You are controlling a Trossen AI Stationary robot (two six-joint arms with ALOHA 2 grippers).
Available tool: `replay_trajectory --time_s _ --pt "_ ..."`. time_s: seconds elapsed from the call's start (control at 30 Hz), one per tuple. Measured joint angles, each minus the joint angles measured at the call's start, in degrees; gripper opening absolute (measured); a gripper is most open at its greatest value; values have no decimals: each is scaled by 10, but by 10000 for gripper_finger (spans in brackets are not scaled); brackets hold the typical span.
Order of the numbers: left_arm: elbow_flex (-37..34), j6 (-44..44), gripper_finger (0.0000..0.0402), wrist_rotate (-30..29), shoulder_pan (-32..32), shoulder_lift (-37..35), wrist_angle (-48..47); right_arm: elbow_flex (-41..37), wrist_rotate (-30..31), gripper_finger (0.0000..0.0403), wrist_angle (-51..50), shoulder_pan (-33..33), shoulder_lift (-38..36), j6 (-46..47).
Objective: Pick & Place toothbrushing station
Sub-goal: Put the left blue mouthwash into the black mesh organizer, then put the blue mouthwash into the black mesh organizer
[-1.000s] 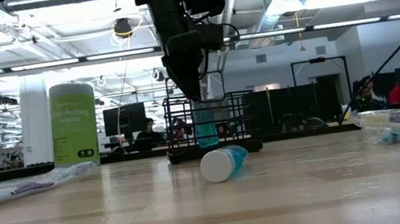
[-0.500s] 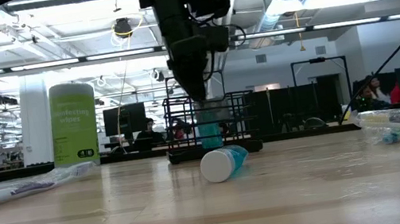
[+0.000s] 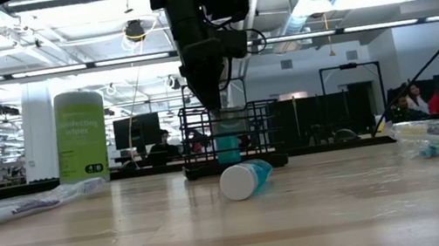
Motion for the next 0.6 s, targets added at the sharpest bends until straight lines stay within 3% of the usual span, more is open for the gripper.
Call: replay_trajectory --time_s 0.6 --pt "0 0 229 -15 -11 -2 10 0 0 292 0 0 0 -2"
